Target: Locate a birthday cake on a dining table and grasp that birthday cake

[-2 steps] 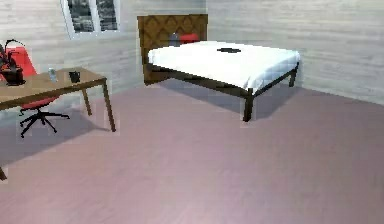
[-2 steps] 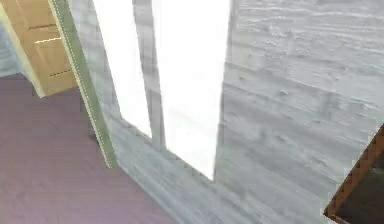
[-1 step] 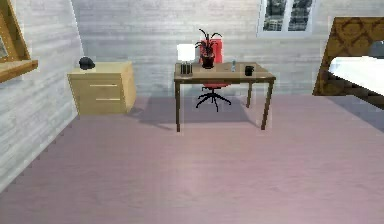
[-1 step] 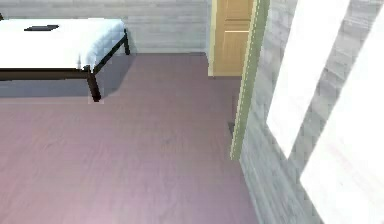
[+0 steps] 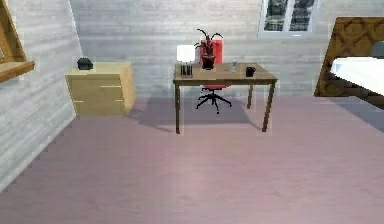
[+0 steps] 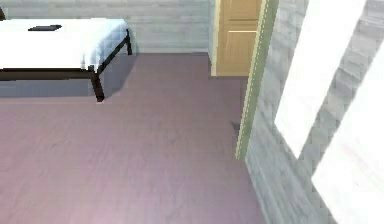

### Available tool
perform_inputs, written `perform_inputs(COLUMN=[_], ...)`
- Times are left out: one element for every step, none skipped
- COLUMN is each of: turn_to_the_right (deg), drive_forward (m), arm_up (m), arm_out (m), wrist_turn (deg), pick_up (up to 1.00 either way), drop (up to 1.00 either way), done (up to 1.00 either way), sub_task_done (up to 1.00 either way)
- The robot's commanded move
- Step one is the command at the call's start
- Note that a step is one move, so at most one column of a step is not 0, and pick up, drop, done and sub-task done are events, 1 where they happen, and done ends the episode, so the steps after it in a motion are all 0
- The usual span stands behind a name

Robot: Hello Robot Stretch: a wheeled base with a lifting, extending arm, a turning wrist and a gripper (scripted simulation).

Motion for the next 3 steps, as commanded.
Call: perform_inputs(turn_to_the_right=[45.0,39.0,0.0], drive_forward=[0.00,0.00,1.00], arm_up=[0.00,0.00,0.00], arm_out=[0.00,0.00,0.00], wrist_turn=[0.0,0.0,0.0], pick_up=[0.00,0.00,0.00], drop=[0.00,0.00,0.00], done=[0.00,0.00,0.00], sub_task_done=[0.00,0.00,0.00])
